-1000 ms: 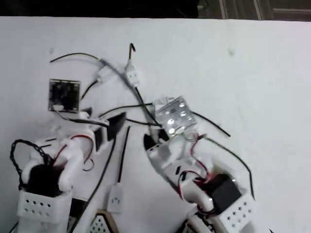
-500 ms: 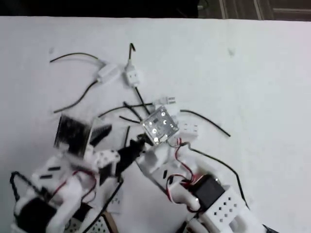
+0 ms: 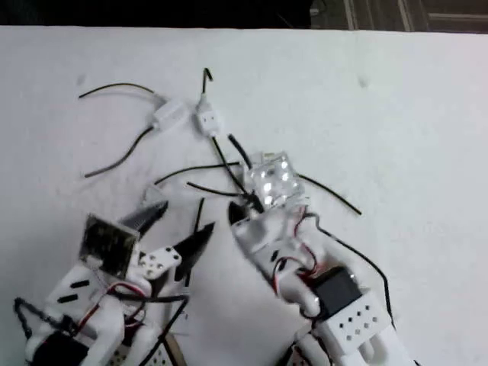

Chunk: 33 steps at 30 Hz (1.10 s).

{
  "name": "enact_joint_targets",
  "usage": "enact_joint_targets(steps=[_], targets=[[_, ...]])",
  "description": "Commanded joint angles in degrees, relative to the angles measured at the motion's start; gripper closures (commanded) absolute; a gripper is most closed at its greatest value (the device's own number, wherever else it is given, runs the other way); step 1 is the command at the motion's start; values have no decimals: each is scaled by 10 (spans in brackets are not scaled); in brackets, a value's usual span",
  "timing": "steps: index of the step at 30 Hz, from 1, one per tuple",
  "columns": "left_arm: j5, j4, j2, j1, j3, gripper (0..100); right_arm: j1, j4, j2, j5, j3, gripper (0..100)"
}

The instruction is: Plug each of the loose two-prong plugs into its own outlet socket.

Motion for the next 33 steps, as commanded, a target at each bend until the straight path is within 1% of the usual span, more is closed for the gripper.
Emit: enact_joint_targets(steps=[1, 3, 5, 8, 9, 12, 13, 15, 17, 21, 24, 26, 29, 33], targets=[[-47, -8, 8, -23, -1, 724, 109, -9, -3, 4, -8, 982], [-64, -8, 37, -23, -4, 725, 162, -9, -3, -24, -8, 982], [-68, -12, 95, -24, -15, 722, 199, -9, -2, -53, 0, 982], [-70, -17, 223, -26, -71, 721, 235, -10, 15, -69, 5, 982], [-82, -17, 270, -26, -96, 721, 248, -13, 23, -69, 5, 982], [-129, -17, 404, -22, -169, 721, 290, -32, 52, -75, 4, 982], [-143, -17, 443, -22, -191, 721, 307, -42, 61, -91, 4, 982], [-178, -17, 509, -22, -232, 721, 343, -64, 79, -110, 4, 982], [-222, -17, 566, -17, -268, 720, 371, -86, 92, -108, 4, 982], [-290, -17, 666, 19, -324, 717, 414, -103, 99, -108, 4, 982], [-326, -19, 741, 46, -352, 672, 435, -116, 99, -108, 4, 982], [-342, -45, 788, 59, -360, 655, 445, -122, 99, -108, 4, 982], [-378, -115, 857, 74, -359, 657, 458, -124, 99, -107, 4, 982], [-423, -179, 938, 91, -364, 657, 464, -124, 99, -107, 4, 982]])
